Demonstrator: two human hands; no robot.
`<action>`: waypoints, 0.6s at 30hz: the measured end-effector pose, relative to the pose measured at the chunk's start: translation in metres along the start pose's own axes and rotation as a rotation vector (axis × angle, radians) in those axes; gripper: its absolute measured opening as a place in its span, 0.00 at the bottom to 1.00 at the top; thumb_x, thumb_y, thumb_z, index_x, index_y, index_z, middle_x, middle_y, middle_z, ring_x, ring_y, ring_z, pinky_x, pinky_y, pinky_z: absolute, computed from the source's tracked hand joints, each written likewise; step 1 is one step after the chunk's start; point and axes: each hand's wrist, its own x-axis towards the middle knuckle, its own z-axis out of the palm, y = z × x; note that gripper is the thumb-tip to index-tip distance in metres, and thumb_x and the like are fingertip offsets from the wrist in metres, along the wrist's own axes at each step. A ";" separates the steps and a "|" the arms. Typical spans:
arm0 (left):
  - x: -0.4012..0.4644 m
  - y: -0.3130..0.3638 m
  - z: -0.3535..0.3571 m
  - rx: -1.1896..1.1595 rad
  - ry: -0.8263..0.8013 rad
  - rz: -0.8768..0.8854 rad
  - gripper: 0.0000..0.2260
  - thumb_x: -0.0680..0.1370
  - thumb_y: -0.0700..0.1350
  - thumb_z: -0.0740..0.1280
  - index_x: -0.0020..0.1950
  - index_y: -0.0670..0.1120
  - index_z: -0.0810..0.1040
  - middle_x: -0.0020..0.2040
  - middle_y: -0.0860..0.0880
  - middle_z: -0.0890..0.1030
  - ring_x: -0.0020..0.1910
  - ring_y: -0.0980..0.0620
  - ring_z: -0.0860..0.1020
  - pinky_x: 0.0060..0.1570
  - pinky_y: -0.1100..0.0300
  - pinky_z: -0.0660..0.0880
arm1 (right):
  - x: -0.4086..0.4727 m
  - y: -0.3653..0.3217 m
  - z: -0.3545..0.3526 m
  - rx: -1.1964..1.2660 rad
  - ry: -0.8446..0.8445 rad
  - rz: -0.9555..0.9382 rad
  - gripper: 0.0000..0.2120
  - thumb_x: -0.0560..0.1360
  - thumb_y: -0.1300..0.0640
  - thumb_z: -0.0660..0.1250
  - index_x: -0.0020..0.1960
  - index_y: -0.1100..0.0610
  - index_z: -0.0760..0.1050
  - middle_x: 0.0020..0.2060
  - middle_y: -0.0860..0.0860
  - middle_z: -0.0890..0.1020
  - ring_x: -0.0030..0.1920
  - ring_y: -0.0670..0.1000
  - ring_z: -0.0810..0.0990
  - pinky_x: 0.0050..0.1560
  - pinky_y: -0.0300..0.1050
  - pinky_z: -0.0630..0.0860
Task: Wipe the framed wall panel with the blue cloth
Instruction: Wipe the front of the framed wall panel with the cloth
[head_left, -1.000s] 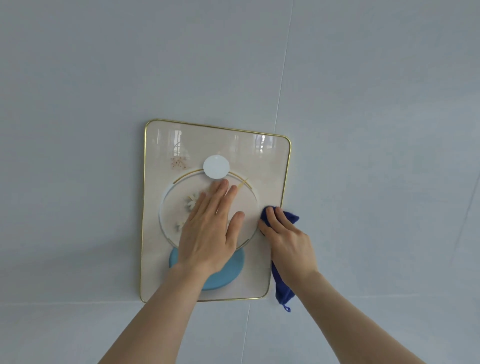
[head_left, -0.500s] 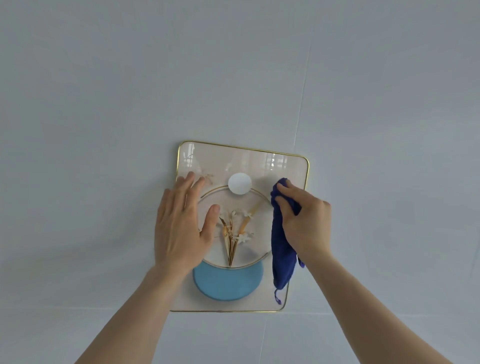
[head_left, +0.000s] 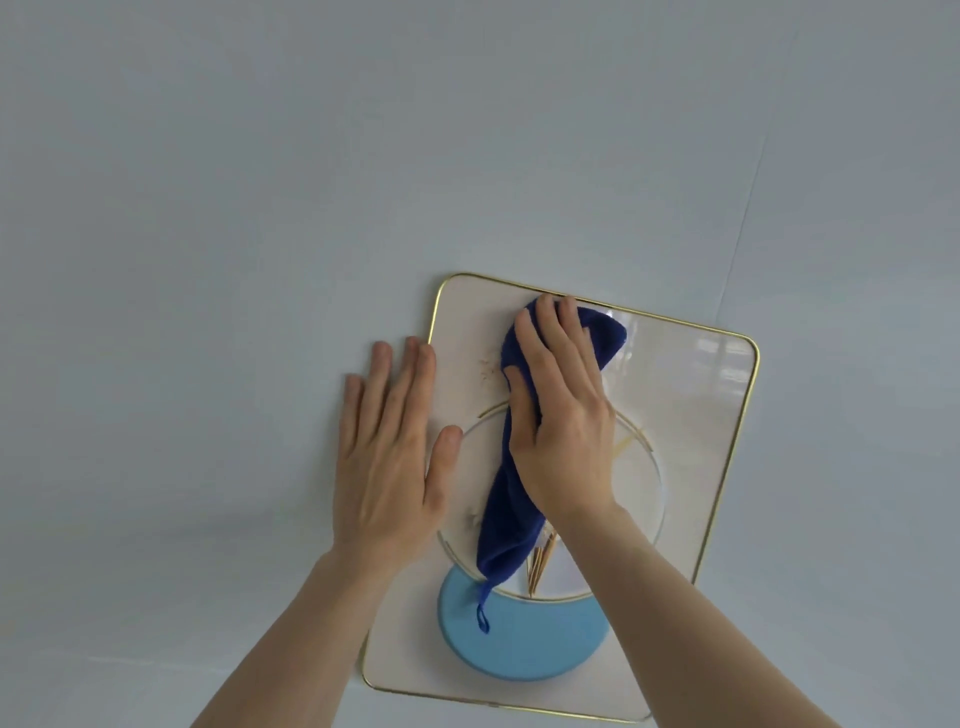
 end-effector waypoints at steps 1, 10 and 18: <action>0.000 -0.001 0.005 0.013 0.016 0.006 0.29 0.86 0.57 0.43 0.87 0.47 0.48 0.87 0.50 0.52 0.87 0.48 0.47 0.85 0.46 0.44 | -0.001 0.002 0.006 0.005 0.020 -0.019 0.19 0.85 0.63 0.63 0.75 0.63 0.73 0.77 0.59 0.73 0.81 0.60 0.65 0.79 0.64 0.67; -0.003 -0.009 0.024 0.050 0.129 0.029 0.31 0.86 0.58 0.44 0.86 0.46 0.51 0.87 0.49 0.56 0.87 0.48 0.51 0.85 0.47 0.46 | -0.001 -0.001 0.026 -0.025 0.063 -0.117 0.23 0.88 0.55 0.50 0.76 0.64 0.71 0.77 0.61 0.73 0.81 0.61 0.65 0.80 0.64 0.65; -0.003 -0.007 0.022 0.014 0.141 0.028 0.30 0.86 0.57 0.41 0.86 0.45 0.55 0.86 0.49 0.57 0.87 0.48 0.52 0.85 0.47 0.47 | -0.007 -0.007 0.033 -0.083 -0.001 -0.239 0.20 0.88 0.57 0.55 0.73 0.66 0.74 0.75 0.63 0.74 0.79 0.63 0.69 0.75 0.65 0.71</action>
